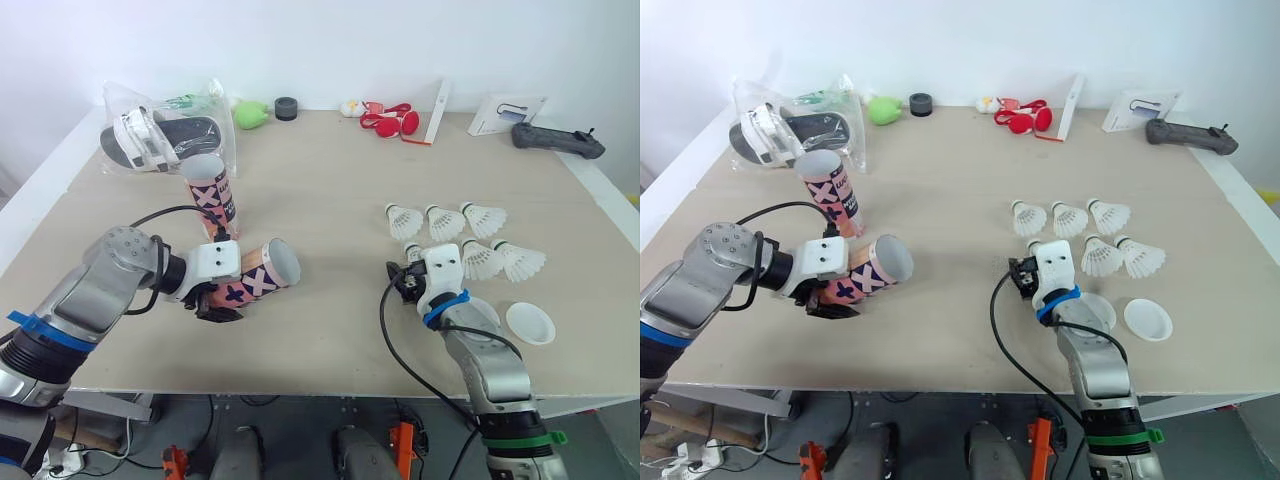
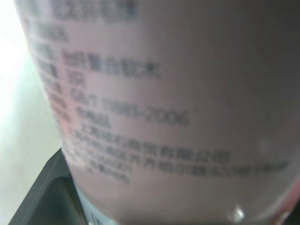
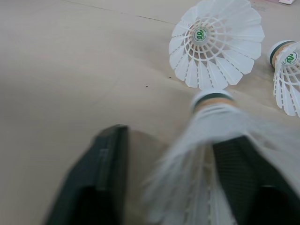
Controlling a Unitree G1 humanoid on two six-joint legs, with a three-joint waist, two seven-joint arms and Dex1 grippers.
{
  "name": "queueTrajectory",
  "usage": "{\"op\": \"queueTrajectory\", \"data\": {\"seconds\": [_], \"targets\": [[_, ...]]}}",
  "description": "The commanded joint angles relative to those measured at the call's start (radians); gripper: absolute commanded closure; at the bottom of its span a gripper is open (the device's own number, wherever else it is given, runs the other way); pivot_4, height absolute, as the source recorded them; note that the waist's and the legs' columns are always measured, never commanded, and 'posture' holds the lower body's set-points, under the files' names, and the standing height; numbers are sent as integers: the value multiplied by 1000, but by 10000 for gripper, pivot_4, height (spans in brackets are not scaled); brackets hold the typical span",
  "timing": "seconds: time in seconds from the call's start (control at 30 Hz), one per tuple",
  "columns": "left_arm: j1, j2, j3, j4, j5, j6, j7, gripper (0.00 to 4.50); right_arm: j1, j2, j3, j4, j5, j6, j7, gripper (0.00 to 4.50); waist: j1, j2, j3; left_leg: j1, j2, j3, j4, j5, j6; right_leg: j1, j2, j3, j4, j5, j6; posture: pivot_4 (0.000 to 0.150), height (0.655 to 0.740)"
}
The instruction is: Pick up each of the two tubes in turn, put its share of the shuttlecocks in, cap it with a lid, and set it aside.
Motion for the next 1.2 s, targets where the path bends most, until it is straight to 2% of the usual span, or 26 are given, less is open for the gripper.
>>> {"op": "queueTrajectory", "data": {"seconds": [0.03, 0.1, 0.13, 0.3, 0.4, 0.5, 0.6, 0.73, 0.83, 1.03, 1.13, 1.2], "targets": [[0, -10, 13, -32, -1, 6, 12, 8443, -6, 0, -25, -6, -4, -17, 0, 34171, 0, 0, 0, 0, 0, 0, 0, 0, 0, 0, 0, 0, 0, 0, 0, 1500, 7400], [1, -12, 13, -36, -3, 9, 13, 8443, -2, 2, -25, -9, -4, -15, 3, 43942, 0, 0, 0, 0, 0, 0, 0, 0, 0, 0, 0, 0, 0, 0, 0, 1500, 7400], [1, -13, 13, -39, -4, 11, 14, 8443, 1, 3, -24, -14, -3, -13, 5, 44601, 0, 0, 0, 0, 0, 0, 0, 0, 0, 0, 0, 0, 0, 0, 0, 1500, 7400], [1, -19, 10, -42, -5, 19, 19, 8443, 25, -6, -11, -88, 28, 0, 58, 44601, 0, 0, 0, 0, 0, 0, 0, 0, 0, 0, 0, 0, 0, 0, 0, 1500, 7400], [2, -20, 10, -45, -6, 23, 19, 8443, 59, -66, 46, -235, 84, 39, 196, 44601, 0, 1, 0, 0, 0, 0, 0, 0, 0, 0, 0, 0, 1, -1, 0, 1500, 7400], [-2, -26, 7, -43, -4, 24, 23, 8443, 45, -133, 64, -392, 215, 127, 331, 44601, -1, 1, 0, 0, 0, 0, 0, 0, 0, 0, 0, 0, 1, -1, 0, 1500, 7400], [-4, -32, 0, -34, 0, 19, 22, 8443, -33, -197, 63, -484, 326, 210, 426, 44601, -1, 1, 0, 0, 0, -1, 1, 0, 0, 0, 0, 0, 1, 0, 0, 1500, 7400], [-7, -37, -5, -24, 6, 14, 21, 8443, -185, -263, 77, -501, 386, 276, 496, 44601, -2, 1, 0, 0, 0, -1, 3, 0, 1, 0, 1, -1, 2, 0, -1, 1500, 7400], [-7, -42, -9, -19, 9, 12, 22, 8443, -332, -316, 160, -462, 371, 296, 587, 44601, -2, 1, 1, 0, 0, 0, 4, 0, 1, 0, 0, 0, 2, 0, -1, 1500, 7400], [7, -42, -4, -26, 12, 10, 27, 8443, -441, -299, 278, -388, 328, 281, 643, 44601, 0, 1, 0, -1, 0, -3, 3, 0, 1, 0, 0, -3, 3, -2, -1, 1500, 7400], [17, -39, 2, -40, 10, 18, 31, 8443, -448, -291, 296, -374, 315, 277, 659, 35618, -2, 1, 0, 0, 0, -2, 3, 0, 1, 0, 0, -2, 4, -2, -1, 1500, 7400], [24, -38, 4, -48, 10, 23, 34, 8443, -449, -283, 294, -371, 317, 277, 660, 26040, -2, 1, 0, 1, 0, -3, 3, 0, 1, 0, 1, -2, 7, -2, -2, 1500, 7400]]}}
